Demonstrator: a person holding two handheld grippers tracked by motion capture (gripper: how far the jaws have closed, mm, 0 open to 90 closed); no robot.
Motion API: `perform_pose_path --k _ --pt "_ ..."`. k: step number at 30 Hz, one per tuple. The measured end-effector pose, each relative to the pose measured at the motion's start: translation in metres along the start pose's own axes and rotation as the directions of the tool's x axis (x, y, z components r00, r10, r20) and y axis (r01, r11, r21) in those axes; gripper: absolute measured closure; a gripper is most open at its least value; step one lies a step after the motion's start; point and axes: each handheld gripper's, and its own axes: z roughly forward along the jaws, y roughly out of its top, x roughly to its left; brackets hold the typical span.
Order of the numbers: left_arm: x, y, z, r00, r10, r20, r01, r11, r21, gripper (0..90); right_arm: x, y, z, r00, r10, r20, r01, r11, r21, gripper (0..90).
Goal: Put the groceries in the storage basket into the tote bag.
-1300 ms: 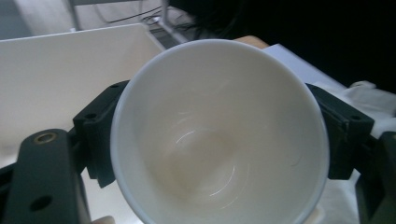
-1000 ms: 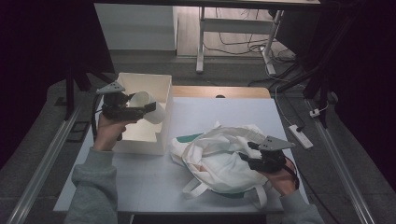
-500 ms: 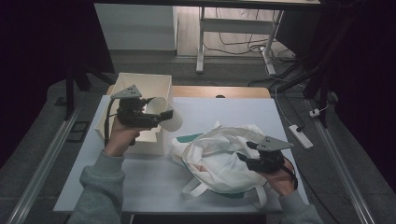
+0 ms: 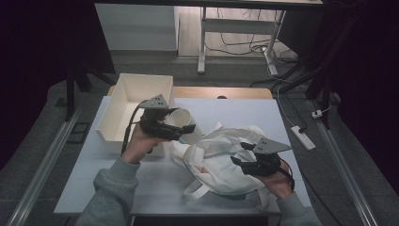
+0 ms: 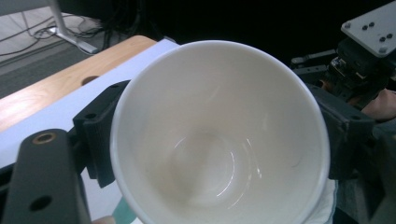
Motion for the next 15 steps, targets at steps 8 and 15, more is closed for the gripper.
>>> perform_pose_path --k 8,15 --pt "-0.012 -0.002 0.027 0.9990 0.023 0.038 -0.026 0.9975 0.066 19.5 0.011 0.010 0.004 0.9991 -0.021 -0.037 0.020 1.000 -0.023 29.8" --pt "-0.016 -0.007 0.048 0.9974 0.025 0.068 -0.032 0.9927 0.116 19.4 0.020 0.017 0.011 0.9973 -0.044 -0.059 0.043 0.999 -0.013 20.7"
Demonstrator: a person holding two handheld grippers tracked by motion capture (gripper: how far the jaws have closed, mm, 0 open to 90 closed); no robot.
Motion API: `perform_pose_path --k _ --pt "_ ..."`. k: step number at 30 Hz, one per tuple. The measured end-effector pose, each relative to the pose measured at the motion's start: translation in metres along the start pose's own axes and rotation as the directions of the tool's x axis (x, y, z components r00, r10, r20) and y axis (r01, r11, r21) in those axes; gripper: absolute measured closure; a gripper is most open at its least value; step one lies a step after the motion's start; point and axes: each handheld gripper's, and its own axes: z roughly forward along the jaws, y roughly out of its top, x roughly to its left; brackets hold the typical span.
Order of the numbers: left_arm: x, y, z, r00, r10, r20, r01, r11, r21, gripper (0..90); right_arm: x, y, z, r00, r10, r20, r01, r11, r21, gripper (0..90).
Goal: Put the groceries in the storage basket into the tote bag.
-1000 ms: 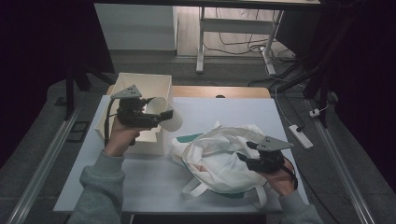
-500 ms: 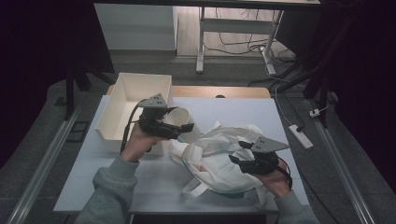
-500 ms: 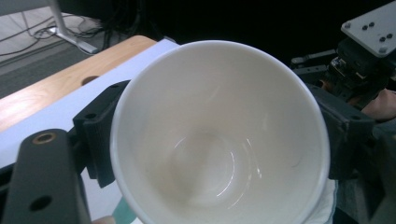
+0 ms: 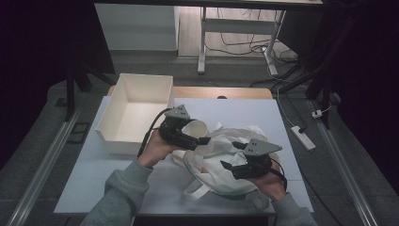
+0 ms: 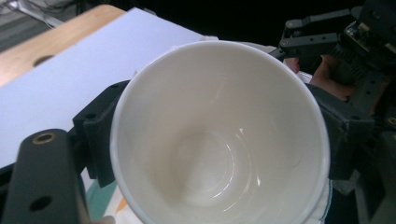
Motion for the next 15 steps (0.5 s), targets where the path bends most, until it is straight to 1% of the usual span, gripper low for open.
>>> perform_pose_path --k 6,15 --pt "-0.008 0.001 0.012 0.9995 0.023 0.020 -0.023 0.9994 0.027 19.4 0.007 0.006 0.009 0.9999 -0.010 0.001 0.010 1.000 0.004 16.0" --pt "-0.017 0.001 0.027 0.9982 0.040 0.045 -0.043 0.9976 0.055 19.4 0.015 0.015 0.023 0.9997 -0.016 0.017 0.017 1.000 -0.008 13.0"
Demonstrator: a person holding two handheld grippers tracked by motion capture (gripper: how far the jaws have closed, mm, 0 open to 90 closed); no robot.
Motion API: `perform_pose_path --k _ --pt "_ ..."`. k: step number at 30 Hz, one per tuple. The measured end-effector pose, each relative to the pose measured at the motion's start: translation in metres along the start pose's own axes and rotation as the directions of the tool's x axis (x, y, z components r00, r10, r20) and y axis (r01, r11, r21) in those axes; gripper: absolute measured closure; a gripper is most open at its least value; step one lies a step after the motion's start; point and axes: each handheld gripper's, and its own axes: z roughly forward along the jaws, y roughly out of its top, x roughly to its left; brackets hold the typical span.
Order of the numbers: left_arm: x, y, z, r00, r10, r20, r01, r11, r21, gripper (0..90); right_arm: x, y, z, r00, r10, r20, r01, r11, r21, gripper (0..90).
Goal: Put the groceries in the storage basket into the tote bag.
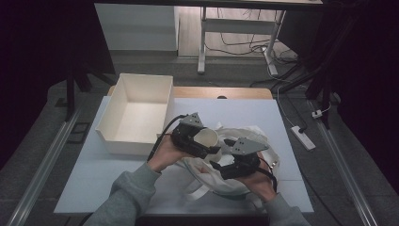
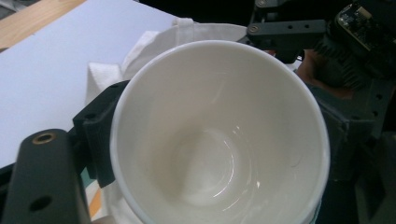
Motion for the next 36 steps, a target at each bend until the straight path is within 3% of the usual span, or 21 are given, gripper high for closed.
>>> perform_pose_path --k 5,10,18,23,28,31,36 --pt "-0.005 0.001 0.006 0.9998 0.012 0.013 -0.012 0.9999 0.011 19.4 0.002 0.003 0.008 1.0000 -0.009 0.000 0.009 1.000 0.005 13.5" --pt "-0.010 0.002 0.012 0.9996 0.027 0.011 -0.027 0.9994 0.020 19.3 0.003 0.004 0.009 0.9996 -0.013 -0.023 0.013 1.000 0.009 21.8" --pt "-0.007 0.000 0.015 0.9995 0.026 0.020 -0.026 0.9993 0.026 18.6 0.004 0.003 0.010 0.9996 -0.028 0.002 0.028 0.999 0.040 22.9" --pt "-0.007 0.002 0.006 0.9995 0.029 0.012 -0.029 0.9995 -0.015 10.6 -0.001 0.000 0.008 0.9989 -0.035 0.031 0.033 0.997 0.065 22.9" --pt "0.001 0.001 -0.009 0.9999 0.014 0.006 -0.014 0.9983 -0.056 10.9 -0.020 -0.008 -0.001 0.9953 0.027 0.093 -0.032 0.999 0.042 22.9" --pt "0.010 -0.001 -0.015 0.9998 -0.008 -0.018 0.007 0.9981 -0.061 11.7 -0.030 -0.013 -0.006 0.9898 0.065 0.126 -0.069 0.997 0.027 23.0" --pt "0.024 -0.006 -0.021 0.9958 -0.056 -0.072 0.052 0.9969 -0.059 12.6 -0.038 -0.021 -0.004 0.9849 0.113 0.131 -0.118 0.993 0.028 23.0"
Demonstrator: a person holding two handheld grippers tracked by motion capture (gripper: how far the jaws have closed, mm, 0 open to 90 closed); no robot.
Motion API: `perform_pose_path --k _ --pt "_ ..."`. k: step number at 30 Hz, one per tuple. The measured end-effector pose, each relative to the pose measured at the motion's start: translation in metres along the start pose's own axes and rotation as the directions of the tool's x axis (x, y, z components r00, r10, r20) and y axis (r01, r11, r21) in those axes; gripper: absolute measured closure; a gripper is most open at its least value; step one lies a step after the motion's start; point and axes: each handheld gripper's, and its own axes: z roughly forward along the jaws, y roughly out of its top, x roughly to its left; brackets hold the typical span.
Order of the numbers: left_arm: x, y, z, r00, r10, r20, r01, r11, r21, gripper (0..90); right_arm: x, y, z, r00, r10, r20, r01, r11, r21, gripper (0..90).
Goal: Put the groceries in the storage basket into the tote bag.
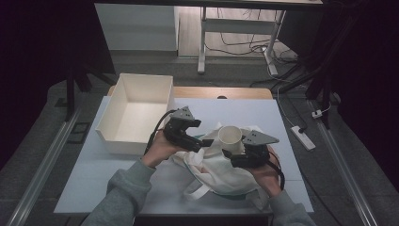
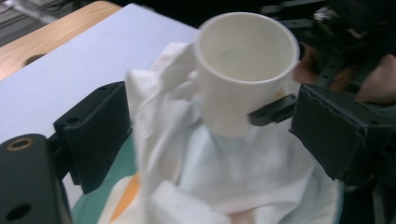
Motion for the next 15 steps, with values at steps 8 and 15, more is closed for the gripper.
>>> perform_pose_path --k 8,15 --pt "0.016 -0.005 -0.006 0.9983 -0.046 -0.035 0.046 0.9989 0.004 13.5 0.007 -0.008 0.017 0.9993 -0.001 -0.036 0.003 0.998 0.058 23.0" --pt "0.020 -0.006 -0.007 0.9971 -0.063 -0.043 0.063 0.9980 0.007 14.0 0.010 -0.013 0.032 0.9983 -0.004 -0.058 0.009 0.997 0.080 23.0"
